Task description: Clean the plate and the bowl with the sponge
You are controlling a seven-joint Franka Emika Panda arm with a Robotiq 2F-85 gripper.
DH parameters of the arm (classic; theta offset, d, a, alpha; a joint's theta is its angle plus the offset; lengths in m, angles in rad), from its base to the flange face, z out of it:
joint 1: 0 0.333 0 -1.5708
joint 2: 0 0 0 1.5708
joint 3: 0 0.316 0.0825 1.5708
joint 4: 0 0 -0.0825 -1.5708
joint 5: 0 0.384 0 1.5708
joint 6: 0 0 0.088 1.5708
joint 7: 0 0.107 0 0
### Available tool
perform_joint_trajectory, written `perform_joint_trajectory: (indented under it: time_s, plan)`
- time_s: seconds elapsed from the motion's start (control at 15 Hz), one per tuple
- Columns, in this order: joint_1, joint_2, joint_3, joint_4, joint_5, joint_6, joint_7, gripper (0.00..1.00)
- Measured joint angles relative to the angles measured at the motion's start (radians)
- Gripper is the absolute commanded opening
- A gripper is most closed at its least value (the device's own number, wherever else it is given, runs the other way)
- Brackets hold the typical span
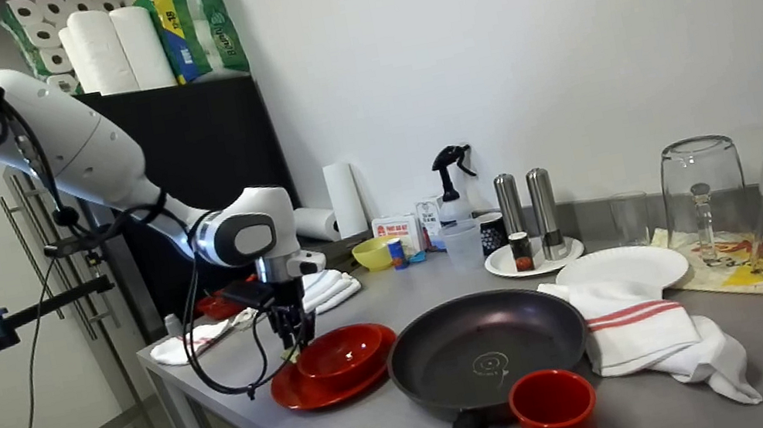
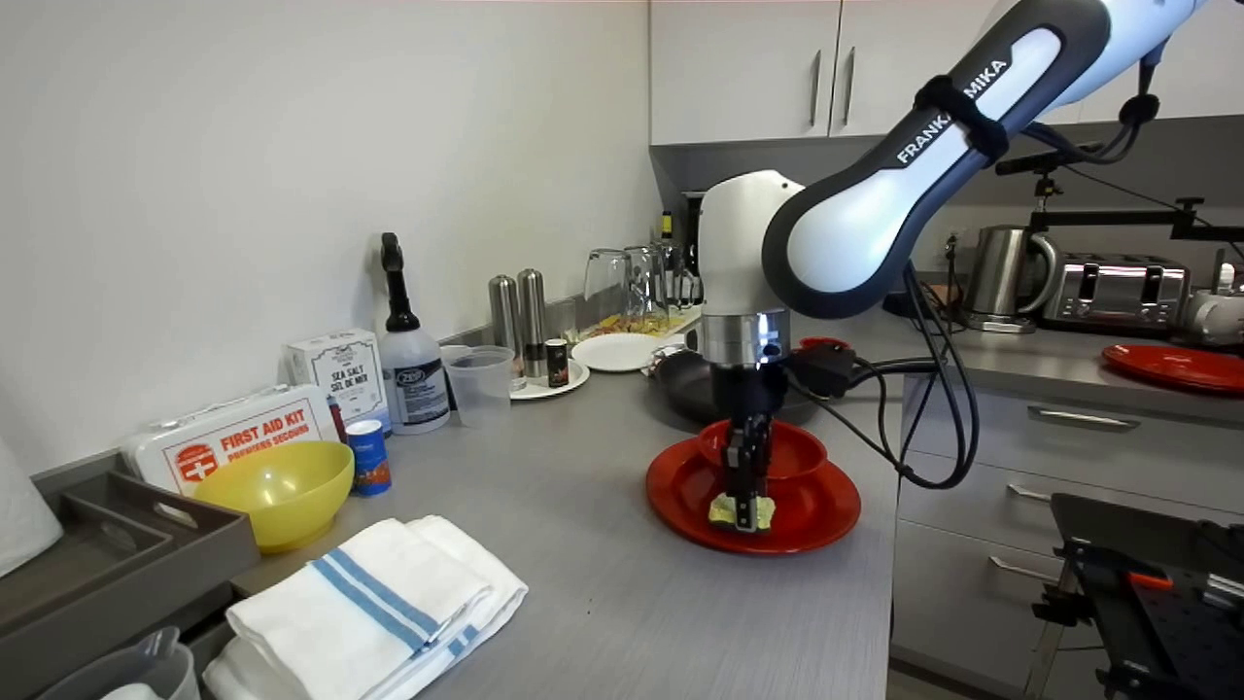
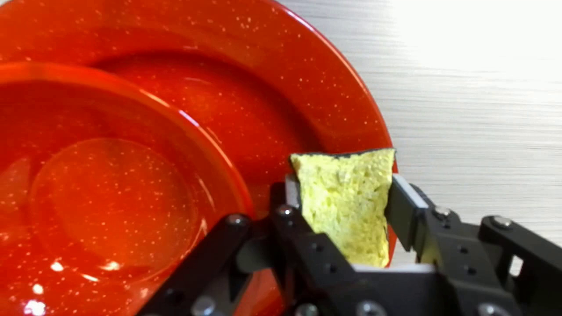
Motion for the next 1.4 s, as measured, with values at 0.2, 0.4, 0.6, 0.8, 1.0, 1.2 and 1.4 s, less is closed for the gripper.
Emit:
perform_joint_trajectory:
  time_s: [0.2, 0.4, 0.6, 0.8, 1.0, 1.2, 1.4]
  plan:
    - [-0.007, -0.025, -0.004, -0.025, 0.000, -0.001, -0.004, 0.25]
    - [-0.016, -0.057, -0.013, -0.051, 0.000, -0.001, -0.005, 0.25]
    - [-0.016, -0.095, -0.016, -0.071, 0.000, -0.001, -0.010, 0.25]
    - [-0.011, -0.136, -0.011, -0.094, 0.000, -0.001, -0.023, 0.25]
    - [-0.006, -0.168, -0.009, -0.124, -0.002, -0.001, -0.029, 0.25]
    - [-0.008, -0.196, -0.018, -0.140, -0.018, 0.000, -0.029, 0.25]
    - [-0.016, -0.224, -0.039, -0.140, -0.045, 0.012, -0.026, 0.25]
